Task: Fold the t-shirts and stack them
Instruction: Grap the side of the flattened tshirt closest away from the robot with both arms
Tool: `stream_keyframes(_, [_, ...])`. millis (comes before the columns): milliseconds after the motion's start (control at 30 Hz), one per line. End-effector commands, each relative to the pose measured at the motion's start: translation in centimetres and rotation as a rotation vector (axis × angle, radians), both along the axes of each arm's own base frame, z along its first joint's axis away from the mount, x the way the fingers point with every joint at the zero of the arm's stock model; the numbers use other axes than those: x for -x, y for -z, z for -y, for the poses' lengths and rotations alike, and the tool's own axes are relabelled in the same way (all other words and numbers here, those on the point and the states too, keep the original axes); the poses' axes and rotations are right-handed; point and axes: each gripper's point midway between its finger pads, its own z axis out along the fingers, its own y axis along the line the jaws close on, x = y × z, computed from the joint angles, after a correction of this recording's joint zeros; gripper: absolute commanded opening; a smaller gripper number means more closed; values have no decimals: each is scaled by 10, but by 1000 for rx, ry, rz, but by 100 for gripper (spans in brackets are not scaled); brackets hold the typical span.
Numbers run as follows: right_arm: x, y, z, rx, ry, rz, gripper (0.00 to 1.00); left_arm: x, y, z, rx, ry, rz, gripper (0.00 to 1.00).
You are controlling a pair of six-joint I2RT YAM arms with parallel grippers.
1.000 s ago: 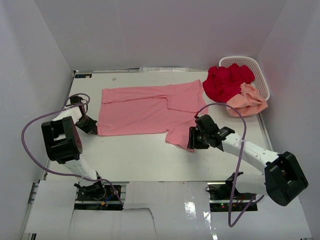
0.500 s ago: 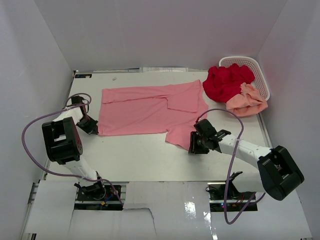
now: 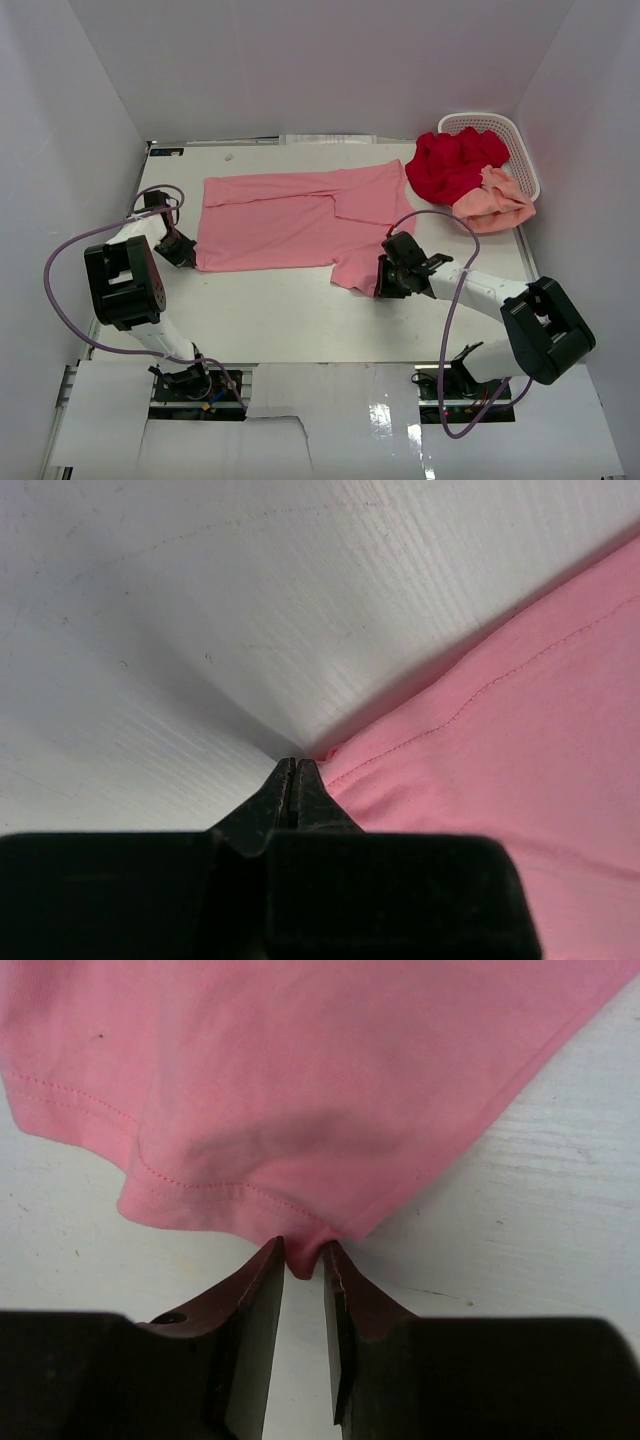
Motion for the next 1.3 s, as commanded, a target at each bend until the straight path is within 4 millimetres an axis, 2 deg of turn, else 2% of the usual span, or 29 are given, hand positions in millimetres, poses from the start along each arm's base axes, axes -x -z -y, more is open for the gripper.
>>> stream_keyframes(0, [15,25,23,114,16,-61,29,-4,-15,-3,-33,8,52,0])
stream_keyframes(100, [15,24,25,119,25,-51,32,-3,-15,-2,-36,12,51,0])
stream_keyframes(167, [16,22,27,123,27,-45,29,-3,-15,-2,-37,11,51,0])
stream_keyframes(200, [15,21,28,123,29,-43,23,-4,-15,-2,-37,11,52,0])
stream_keyframes(233, [16,21,29,129,31,-44,8,-4,-15,-2,-39,15,53,0])
stream_keyframes(333, [17,19,31,139,32,-46,8,-4,-16,-1,-42,18,53,0])
stream_keyframes(433, [18,8,33,140,26,-40,8,-4,-16,0,-44,23,55,0])
stream_keyframes(633, [12,-36,31,97,27,38,8,-4,-17,1,-52,29,55,0])
stream_keyframes(833, [9,-47,35,108,20,73,8,-7,-20,2,-60,34,66,0])
stream_keyframes(933, [1,-57,32,103,9,100,8,-13,-26,3,-62,41,86,0])
stream_keyframes(1100, [-26,-86,24,92,-1,166,8,-24,-33,1,-67,48,103,0])
stream_keyframes(1267, [-55,-110,31,108,2,225,8,-36,-43,-2,-72,46,127,0])
